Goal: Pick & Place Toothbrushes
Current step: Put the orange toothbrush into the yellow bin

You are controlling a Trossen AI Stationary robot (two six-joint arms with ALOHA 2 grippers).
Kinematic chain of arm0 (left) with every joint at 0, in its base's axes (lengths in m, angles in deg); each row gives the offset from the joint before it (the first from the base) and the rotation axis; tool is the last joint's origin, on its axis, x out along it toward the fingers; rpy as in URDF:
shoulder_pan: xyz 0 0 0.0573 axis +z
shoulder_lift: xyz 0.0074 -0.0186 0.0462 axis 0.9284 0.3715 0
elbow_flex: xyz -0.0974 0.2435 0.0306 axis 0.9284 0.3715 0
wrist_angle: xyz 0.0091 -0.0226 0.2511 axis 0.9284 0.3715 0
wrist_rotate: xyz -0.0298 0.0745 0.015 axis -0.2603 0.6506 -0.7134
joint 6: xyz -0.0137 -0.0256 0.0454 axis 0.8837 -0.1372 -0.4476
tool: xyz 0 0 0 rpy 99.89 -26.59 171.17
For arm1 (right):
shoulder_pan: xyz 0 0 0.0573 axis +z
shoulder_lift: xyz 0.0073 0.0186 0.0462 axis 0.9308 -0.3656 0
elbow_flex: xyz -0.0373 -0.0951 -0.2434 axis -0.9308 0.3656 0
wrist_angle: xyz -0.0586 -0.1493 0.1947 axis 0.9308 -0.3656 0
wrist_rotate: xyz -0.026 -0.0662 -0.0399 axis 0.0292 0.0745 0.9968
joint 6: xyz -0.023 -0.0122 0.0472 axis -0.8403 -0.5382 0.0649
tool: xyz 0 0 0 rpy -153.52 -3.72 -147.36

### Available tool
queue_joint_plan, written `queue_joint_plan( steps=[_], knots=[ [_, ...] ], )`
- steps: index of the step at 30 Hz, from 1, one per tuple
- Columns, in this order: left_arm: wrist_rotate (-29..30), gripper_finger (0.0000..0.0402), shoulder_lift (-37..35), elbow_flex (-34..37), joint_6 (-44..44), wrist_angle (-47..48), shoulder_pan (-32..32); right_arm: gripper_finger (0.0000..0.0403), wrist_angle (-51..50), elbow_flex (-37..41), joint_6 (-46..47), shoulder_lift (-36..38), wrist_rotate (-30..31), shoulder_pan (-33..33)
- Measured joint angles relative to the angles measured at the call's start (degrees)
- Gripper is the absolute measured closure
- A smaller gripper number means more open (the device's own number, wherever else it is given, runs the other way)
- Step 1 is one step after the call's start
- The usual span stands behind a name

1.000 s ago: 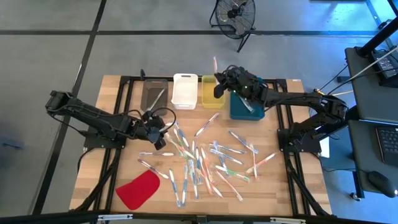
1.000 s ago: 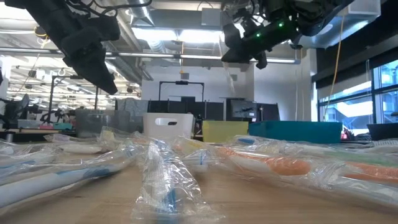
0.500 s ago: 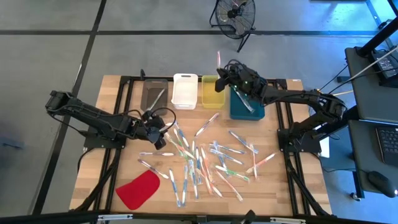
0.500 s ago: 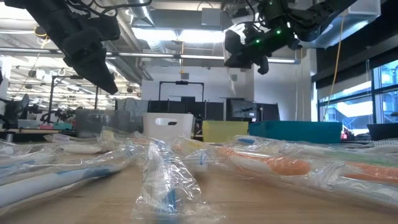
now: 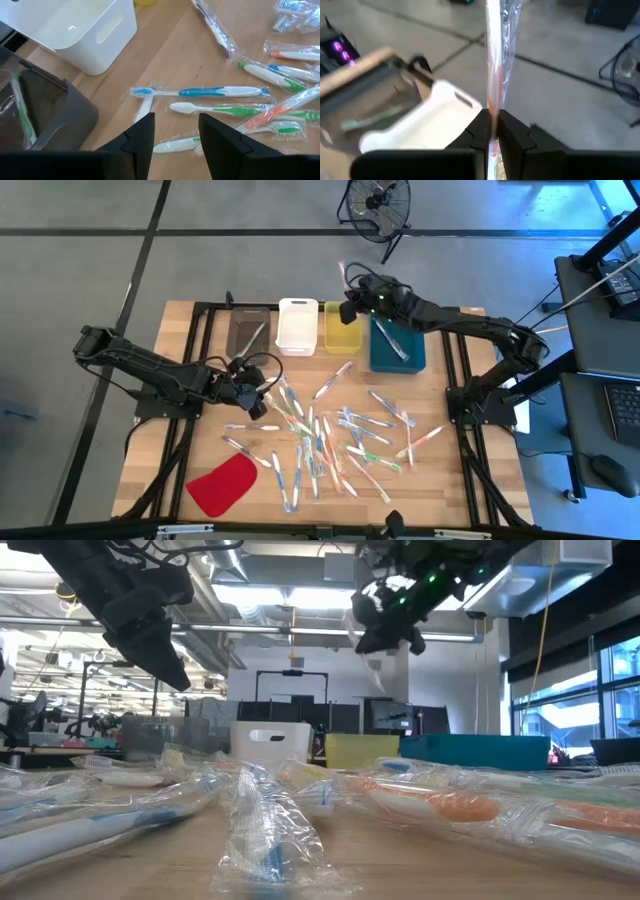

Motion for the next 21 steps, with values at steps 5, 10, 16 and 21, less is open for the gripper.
queue_joint_plan(
  steps=[5,10,16,21],
  knots=[
    [-0.02,0.0254,-0.02,0.0,0.0,0.01,0.0,0.0384,0.0,-0.46,2.31,-3.77,-3.84,-0.27],
    [-0.03,0.0254,-0.02,0.0,0.01,-0.01,0.0,0.0372,-1.27,-0.46,5.0,-6.86,-4.22,-0.38],
    [-0.04,0.0254,-0.02,0.0,0.02,-0.01,0.0,0.0379,-1.78,-0.46,6.08,-10.04,-5.69,-0.31],
    [-0.04,0.0254,-0.02,0.0,0.02,0.01,0.0,0.038,-1.73,-0.46,7.27,-12.99,-5.65,-0.35]
  ],
)
